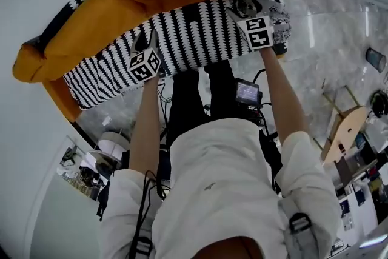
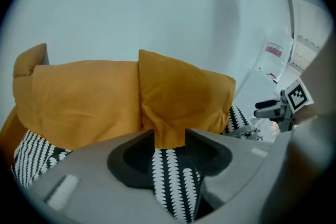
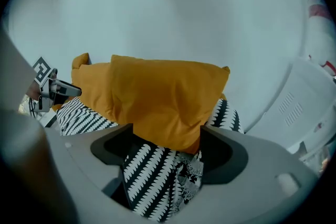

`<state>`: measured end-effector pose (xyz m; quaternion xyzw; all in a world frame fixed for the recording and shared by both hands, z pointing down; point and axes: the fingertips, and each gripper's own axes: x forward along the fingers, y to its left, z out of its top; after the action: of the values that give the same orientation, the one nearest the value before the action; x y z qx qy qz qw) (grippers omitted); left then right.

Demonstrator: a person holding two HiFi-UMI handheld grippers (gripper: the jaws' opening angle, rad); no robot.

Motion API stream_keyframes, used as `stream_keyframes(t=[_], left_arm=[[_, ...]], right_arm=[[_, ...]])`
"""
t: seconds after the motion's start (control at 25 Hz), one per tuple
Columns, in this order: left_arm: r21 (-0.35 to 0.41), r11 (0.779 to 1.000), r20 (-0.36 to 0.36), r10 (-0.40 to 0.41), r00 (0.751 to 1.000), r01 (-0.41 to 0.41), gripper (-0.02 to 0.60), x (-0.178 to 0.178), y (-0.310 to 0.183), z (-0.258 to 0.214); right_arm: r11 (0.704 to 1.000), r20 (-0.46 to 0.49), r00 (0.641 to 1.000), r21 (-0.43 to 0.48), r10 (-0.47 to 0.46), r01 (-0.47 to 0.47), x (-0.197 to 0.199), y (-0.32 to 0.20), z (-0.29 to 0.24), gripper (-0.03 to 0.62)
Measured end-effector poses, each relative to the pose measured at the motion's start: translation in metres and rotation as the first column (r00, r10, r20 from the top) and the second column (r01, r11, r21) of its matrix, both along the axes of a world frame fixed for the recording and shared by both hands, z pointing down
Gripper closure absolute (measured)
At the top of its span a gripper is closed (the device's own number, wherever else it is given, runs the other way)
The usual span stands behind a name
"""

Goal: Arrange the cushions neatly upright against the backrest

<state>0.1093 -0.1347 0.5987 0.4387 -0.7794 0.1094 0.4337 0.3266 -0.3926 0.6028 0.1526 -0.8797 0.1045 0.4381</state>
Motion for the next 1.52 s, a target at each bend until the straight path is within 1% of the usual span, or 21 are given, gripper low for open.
stream_keyframes(t=[0.12,0.28,0.4,0.44,0.48,0.52,0.56,0.6,0.64,0.72,0.8,0.88,0.96,1.12,1.24,1.32,1.4,1.52], left_arm=[[0.011,1.000,0.004,0.023,1.000,-0.023,0.400,0.010,0.005,-0.026],[0.044,0.999,0.013,0.000,1.000,-0.001,0.405,0.018,0.005,-0.057],[0.070,0.998,0.025,0.009,1.000,-0.010,0.482,0.028,0.008,-0.080],[0.074,0.997,0.035,0.022,0.999,-0.024,0.489,0.032,0.008,-0.087],[0.076,0.996,0.045,0.036,0.998,-0.039,0.492,0.035,0.008,-0.093],[0.076,0.996,0.052,0.046,0.998,-0.050,0.507,0.039,0.008,-0.099],[0.077,0.996,0.053,0.051,0.997,-0.055,0.533,0.042,0.008,-0.105],[0.081,0.995,0.047,0.049,0.998,-0.053,0.576,0.045,0.009,-0.109],[0.087,0.995,0.034,0.046,0.998,-0.049,0.580,0.047,0.010,-0.114],[0.093,0.995,0.005,0.046,0.999,-0.047,0.580,0.053,0.014,-0.122],[0.086,0.995,-0.014,0.061,0.998,-0.060,0.580,0.063,0.018,-0.129],[0.095,0.992,-0.024,0.080,0.996,-0.078,0.580,0.071,0.019,-0.139],[0.117,0.990,-0.027,0.079,0.996,-0.076,0.580,0.075,0.025,-0.152],[0.169,0.985,-0.067,0.032,0.997,-0.020,0.580,0.076,0.046,-0.172],[0.156,0.988,-0.068,0.011,0.998,-0.001,0.580,0.076,0.066,-0.178],[0.157,0.987,-0.080,-0.024,0.996,0.037,0.580,0.076,0.083,-0.182],[0.174,0.982,-0.087,-0.060,0.994,0.074,0.580,0.069,0.098,-0.190],[0.213,0.973,-0.072,-0.079,0.994,0.092,0.580,0.054,0.113,-0.205]], right_arm=[[0.998,0.012,0.998,0.003,-0.061,0.061,-0.011,0.017,-0.017,0.184],[0.989,0.029,0.989,0.014,-0.144,0.144,-0.025,0.034,-0.030,0.194],[0.986,0.043,0.985,0.017,-0.165,0.164,-0.028,0.051,-0.043,0.243],[0.985,0.044,0.985,0.017,-0.170,0.169,-0.029,0.056,-0.047,0.265],[0.984,0.043,0.983,0.016,-0.179,0.178,-0.029,0.061,-0.051,0.276],[0.981,0.039,0.980,0.012,-0.196,0.195,-0.029,0.066,-0.054,0.280],[0.976,0.035,0.975,0.005,-0.219,0.219,-0.030,0.072,-0.056,0.318],[0.970,0.031,0.969,-0.005,-0.244,0.244,-0.031,0.078,-0.058,0.362],[0.963,0.029,0.963,-0.017,-0.267,0.268,-0.032,0.085,-0.060,0.374],[0.952,0.022,0.952,-0.031,-0.304,0.305,-0.033,0.095,-0.063,0.417],[0.942,0.014,0.943,-0.039,-0.332,0.333,-0.032,0.102,-0.066,0.513],[0.932,0.016,0.934,-0.047,-0.358,0.358,-0.031,0.106,-0.070,0.569],[0.920,0.025,0.922,-0.051,-0.387,0.388,-0.032,0.114,-0.073,0.569],[0.892,0.005,0.893,-0.032,-0.451,0.451,-0.029,0.127,-0.077,0.569],[0.874,-0.025,0.874,-0.001,-0.486,0.486,-0.027,0.122,-0.082,0.571],[0.865,-0.046,0.865,0.019,-0.500,0.502,-0.021,0.118,-0.088,0.571],[0.866,-0.054,0.867,0.048,-0.496,0.498,-0.017,0.112,-0.099,0.571],[0.883,-0.026,0.887,0.083,-0.461,0.462,-0.013,0.109,-0.126,0.569]])
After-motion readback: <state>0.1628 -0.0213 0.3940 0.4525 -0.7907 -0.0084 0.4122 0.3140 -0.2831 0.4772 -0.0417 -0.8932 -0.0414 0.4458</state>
